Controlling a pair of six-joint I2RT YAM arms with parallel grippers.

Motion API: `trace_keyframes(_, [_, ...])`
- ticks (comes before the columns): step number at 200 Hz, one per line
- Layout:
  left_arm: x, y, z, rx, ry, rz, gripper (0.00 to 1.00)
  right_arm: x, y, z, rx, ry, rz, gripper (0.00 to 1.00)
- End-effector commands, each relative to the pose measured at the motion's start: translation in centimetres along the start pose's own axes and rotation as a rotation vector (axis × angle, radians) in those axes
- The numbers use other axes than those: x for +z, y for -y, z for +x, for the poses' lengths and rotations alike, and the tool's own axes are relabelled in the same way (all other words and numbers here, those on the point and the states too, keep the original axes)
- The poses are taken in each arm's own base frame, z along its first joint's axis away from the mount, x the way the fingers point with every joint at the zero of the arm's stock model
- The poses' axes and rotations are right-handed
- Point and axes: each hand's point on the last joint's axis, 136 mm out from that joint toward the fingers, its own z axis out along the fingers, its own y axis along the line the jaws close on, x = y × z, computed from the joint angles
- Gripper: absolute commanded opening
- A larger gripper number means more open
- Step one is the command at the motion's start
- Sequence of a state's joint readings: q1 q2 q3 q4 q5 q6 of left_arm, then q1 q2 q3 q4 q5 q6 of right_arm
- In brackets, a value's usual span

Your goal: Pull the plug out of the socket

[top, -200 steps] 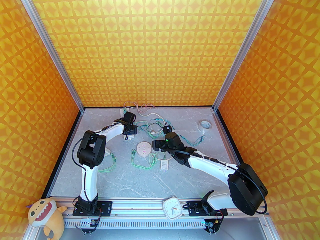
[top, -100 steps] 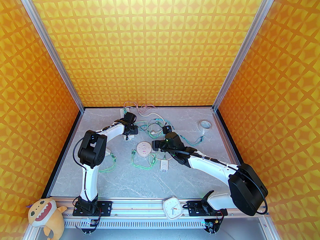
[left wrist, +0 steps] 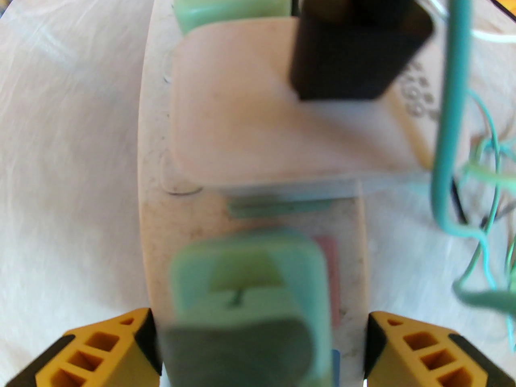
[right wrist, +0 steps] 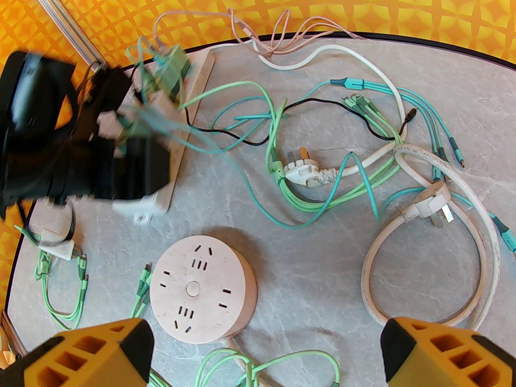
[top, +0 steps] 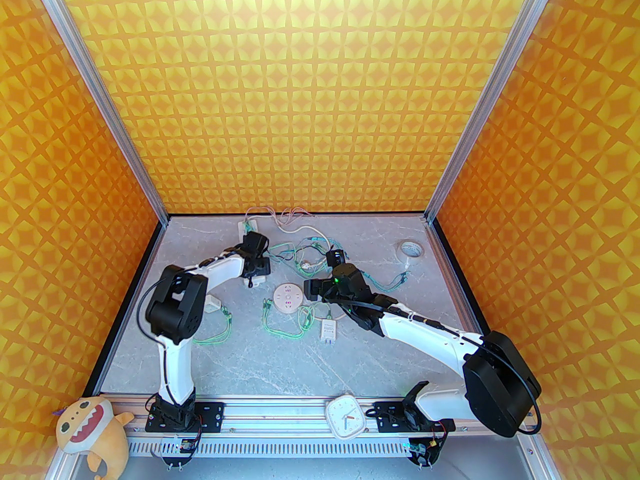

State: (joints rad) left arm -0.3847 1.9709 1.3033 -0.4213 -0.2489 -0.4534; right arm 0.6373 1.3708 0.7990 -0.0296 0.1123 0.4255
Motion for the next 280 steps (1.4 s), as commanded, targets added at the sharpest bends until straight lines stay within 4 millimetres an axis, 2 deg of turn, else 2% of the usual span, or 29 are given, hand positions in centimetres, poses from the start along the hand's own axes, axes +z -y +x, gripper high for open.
trace_keyframes(1, [-0.6,-2.0,6.6,-0.015,-0.17,-0.042,0.78,-0.6,-0.3,-0.7,0.02,0.02,-0.023,0.98])
trace_keyframes(51, [-3.5,-2.8,12.1,-0.056,-0.194,-0.041,0.78,-0.9,-0.7,-0.8,0.031,0.027,-0.048,0.99])
trace_keyframes(68, [-4.3,-2.5,13.9,-0.063,-0.207,-0.039,0.78,-1.0,-0.7,-0.8,0.032,0.03,-0.049,0.99])
trace_keyframes(108, [-6.0,0.3,16.8,-0.086,-0.224,-0.023,0.78,-0.9,-0.7,-0.7,0.033,0.024,-0.053,0.98])
trace_keyframes(112, [-6.4,1.2,17.3,-0.067,-0.226,-0.01,0.78,-0.9,-0.7,-0.7,0.033,0.024,-0.054,0.98])
trace_keyframes(123, [-6.8,2.3,17.8,-0.058,-0.226,-0.018,0.78,-0.9,-0.8,-0.7,0.033,0.024,-0.057,0.98])
trace_keyframes(159, [-6.9,5.2,19.8,-0.057,-0.245,-0.027,0.79,-1.0,-0.9,-0.7,0.03,0.022,-0.062,0.98])
trace_keyframes(178, [-7.0,6.2,19.8,-0.038,-0.253,-0.03,0.86,-0.8,-1.0,-0.5,0.027,0.013,-0.067,0.98])
trace_keyframes(214, [-8.8,7.2,18.0,-0.02,-0.208,0.037,1.0,-0.3,-1.2,-0.1,0.026,-0.007,-0.08,0.98])
trace_keyframes(246, [-11.8,7.6,16.0,0.013,-0.144,0.128,0.99,0.1,-1.8,-0.3,0.032,-0.025,-0.093,0.98])
trace_keyframes(280, [-14.5,5.7,14.6,-0.033,-0.061,0.213,0.99,0.5,-3.0,0.2,-0.017,-0.079,-0.074,0.99])
